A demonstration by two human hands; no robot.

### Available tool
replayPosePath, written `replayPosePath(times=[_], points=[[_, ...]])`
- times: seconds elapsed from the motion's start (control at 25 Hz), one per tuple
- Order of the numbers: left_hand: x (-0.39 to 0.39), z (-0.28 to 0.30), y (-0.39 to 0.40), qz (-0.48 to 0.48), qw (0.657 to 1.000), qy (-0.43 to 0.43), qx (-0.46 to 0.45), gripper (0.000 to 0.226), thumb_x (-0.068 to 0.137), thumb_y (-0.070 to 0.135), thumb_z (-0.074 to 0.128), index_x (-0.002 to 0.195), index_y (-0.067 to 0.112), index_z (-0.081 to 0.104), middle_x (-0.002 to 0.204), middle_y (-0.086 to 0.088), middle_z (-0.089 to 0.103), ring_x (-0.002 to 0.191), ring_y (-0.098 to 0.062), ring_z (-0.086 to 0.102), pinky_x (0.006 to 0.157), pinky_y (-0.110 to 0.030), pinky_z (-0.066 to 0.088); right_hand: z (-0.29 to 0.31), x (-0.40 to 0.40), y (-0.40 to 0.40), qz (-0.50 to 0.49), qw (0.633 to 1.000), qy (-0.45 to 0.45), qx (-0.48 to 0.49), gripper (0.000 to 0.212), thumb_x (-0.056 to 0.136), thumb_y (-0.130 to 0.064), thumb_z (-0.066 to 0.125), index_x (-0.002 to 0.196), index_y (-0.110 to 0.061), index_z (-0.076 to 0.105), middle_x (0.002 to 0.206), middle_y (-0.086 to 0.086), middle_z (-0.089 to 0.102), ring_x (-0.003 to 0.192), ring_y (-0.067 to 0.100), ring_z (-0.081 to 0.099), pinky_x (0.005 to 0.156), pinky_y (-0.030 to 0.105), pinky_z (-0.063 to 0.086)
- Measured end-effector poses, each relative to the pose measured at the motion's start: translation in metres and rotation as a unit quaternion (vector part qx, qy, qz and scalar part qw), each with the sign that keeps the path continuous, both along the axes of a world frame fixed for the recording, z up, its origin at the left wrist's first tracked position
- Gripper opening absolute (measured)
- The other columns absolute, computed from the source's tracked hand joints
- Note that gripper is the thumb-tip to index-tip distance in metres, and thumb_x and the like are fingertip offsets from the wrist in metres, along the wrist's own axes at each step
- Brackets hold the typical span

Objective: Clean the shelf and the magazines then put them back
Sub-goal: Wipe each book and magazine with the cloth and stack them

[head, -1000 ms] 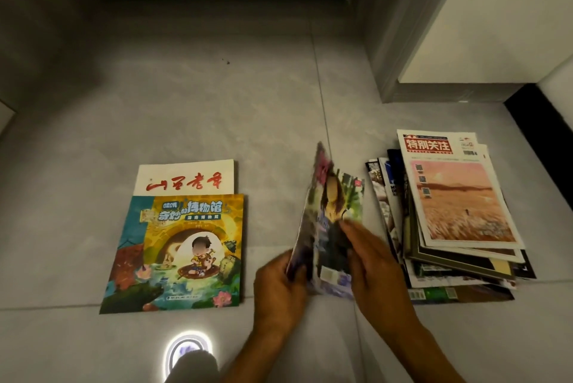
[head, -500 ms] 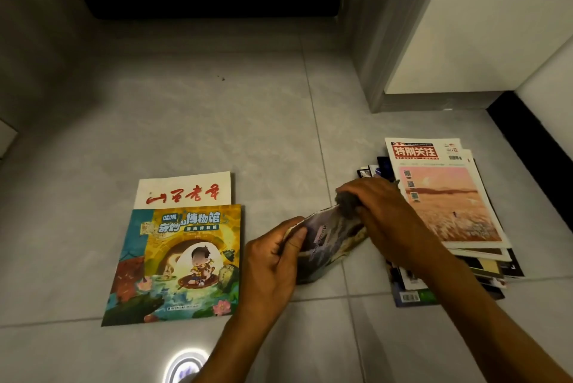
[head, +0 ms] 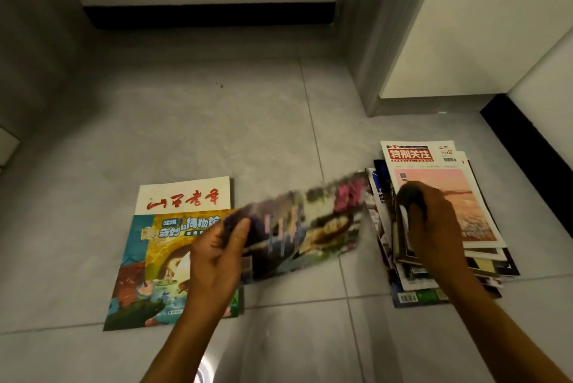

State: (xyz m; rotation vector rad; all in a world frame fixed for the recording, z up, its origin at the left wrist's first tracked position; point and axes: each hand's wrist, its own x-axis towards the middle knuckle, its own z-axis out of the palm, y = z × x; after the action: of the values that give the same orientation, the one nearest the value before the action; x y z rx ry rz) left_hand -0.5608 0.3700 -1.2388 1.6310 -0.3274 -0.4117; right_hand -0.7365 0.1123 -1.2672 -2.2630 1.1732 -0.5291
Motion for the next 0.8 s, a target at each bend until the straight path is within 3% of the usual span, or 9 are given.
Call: replayPosePath(times=[0.04, 0.12, 0.2, 0.24, 0.36, 0.44, 0.52, 0.64, 0.8], points=[[0.002, 0.001, -0.003, 0.027, 0.999, 0.014, -0.010, 0.010, 0.089, 0.029, 0.055, 0.091, 0.031, 0.065, 0.091, 0.009, 0.070, 0.094, -0.015, 0.067, 0.066, -0.025, 0.058, 0.004, 0.006, 0.015, -0.097, 0.984, -0.102, 0.108, 0.022, 0.099, -0.010, 0.045, 0.116, -0.021, 0.055, 0.112, 0.003, 0.059, 0.105, 0.026, 0.058, 0.084, 0.035, 0.049], [-0.004, 0.004, -0.012, 0.001, 0.998, -0.063, 0.004, 0.019, 0.093, 0.024, 0.056, 0.105, 0.035, 0.066, 0.104, 0.017, 0.069, 0.103, -0.008, 0.064, 0.081, -0.028, 0.057, 0.019, 0.025, 0.056, -0.174, 0.852, -0.275, 0.410, 0.024, 0.102, -0.015, 0.041, 0.118, -0.024, 0.056, 0.118, 0.003, 0.059, 0.108, 0.027, 0.058, 0.079, 0.038, 0.051], [-0.022, 0.001, -0.025, -0.121, 0.971, -0.198, 0.057, 0.036, 0.098, 0.018, 0.051, 0.125, 0.042, 0.057, 0.126, 0.032, 0.056, 0.119, 0.006, 0.052, 0.099, -0.018, 0.046, 0.035, 0.043, 0.089, -0.103, 0.702, -0.362, 0.604, 0.031, 0.101, -0.032, 0.040, 0.121, -0.020, 0.061, 0.121, 0.010, 0.065, 0.109, 0.029, 0.064, 0.084, 0.043, 0.051], [-0.034, -0.004, -0.031, -0.199, 0.942, -0.254, 0.090, 0.045, 0.097, 0.017, 0.048, 0.134, 0.042, 0.047, 0.139, 0.030, 0.045, 0.130, 0.008, 0.041, 0.109, -0.018, 0.036, 0.042, 0.051, 0.101, -0.071, 0.677, -0.367, 0.634, 0.037, 0.098, -0.039, 0.042, 0.122, -0.018, 0.062, 0.120, 0.012, 0.067, 0.109, 0.029, 0.065, 0.088, 0.045, 0.050], [-0.055, -0.023, -0.036, -0.381, 0.896, -0.189, 0.127, 0.066, 0.093, 0.021, 0.055, 0.146, 0.045, 0.024, 0.157, 0.024, 0.017, 0.145, 0.004, 0.011, 0.119, -0.025, 0.015, 0.031, 0.065, 0.112, -0.061, 0.754, -0.307, 0.578, 0.029, 0.092, -0.020, 0.059, 0.121, -0.020, 0.063, 0.107, 0.010, 0.072, 0.099, 0.027, 0.070, 0.086, 0.046, 0.054], [-0.049, -0.029, -0.031, -0.316, 0.947, -0.021, 0.050, 0.053, 0.090, 0.026, 0.060, 0.136, 0.047, 0.046, 0.150, 0.024, 0.032, 0.140, -0.003, 0.029, 0.112, -0.029, 0.035, 0.015, 0.058, 0.111, -0.079, 0.779, -0.273, 0.559, 0.030, 0.091, -0.011, 0.061, 0.119, -0.019, 0.064, 0.102, 0.010, 0.073, 0.093, 0.030, 0.071, 0.079, 0.045, 0.057], [-0.035, -0.038, -0.022, -0.149, 0.979, 0.119, 0.071, 0.039, 0.093, 0.031, 0.060, 0.130, 0.041, 0.054, 0.138, 0.016, 0.048, 0.124, -0.012, 0.052, 0.093, -0.029, 0.051, 0.007, 0.045, 0.108, -0.075, 0.771, -0.255, 0.579, 0.030, 0.089, -0.011, 0.063, 0.118, -0.018, 0.063, 0.103, 0.013, 0.073, 0.091, 0.034, 0.071, 0.075, 0.046, 0.056], [-0.026, -0.065, -0.007, -0.111, 0.912, 0.386, 0.078, 0.034, 0.092, 0.032, 0.061, 0.124, 0.023, 0.058, 0.112, -0.004, 0.071, 0.100, -0.026, 0.069, 0.089, -0.042, 0.055, 0.002, 0.026, 0.101, -0.058, 0.754, -0.206, 0.620, 0.034, 0.081, -0.009, 0.066, 0.115, -0.013, 0.061, 0.103, 0.017, 0.072, 0.092, 0.037, 0.070, 0.080, 0.049, 0.054], [-0.034, -0.086, -0.009, -0.047, 0.934, 0.335, 0.116, 0.023, 0.094, 0.005, 0.056, 0.107, 0.022, 0.064, 0.104, -0.004, 0.074, 0.095, -0.022, 0.069, 0.086, -0.040, 0.055, -0.013, 0.013, 0.079, -0.173, 0.821, -0.188, 0.511, 0.031, 0.086, -0.024, 0.067, 0.114, -0.015, 0.061, 0.099, 0.011, 0.072, 0.086, 0.034, 0.070, 0.070, 0.044, 0.055]])
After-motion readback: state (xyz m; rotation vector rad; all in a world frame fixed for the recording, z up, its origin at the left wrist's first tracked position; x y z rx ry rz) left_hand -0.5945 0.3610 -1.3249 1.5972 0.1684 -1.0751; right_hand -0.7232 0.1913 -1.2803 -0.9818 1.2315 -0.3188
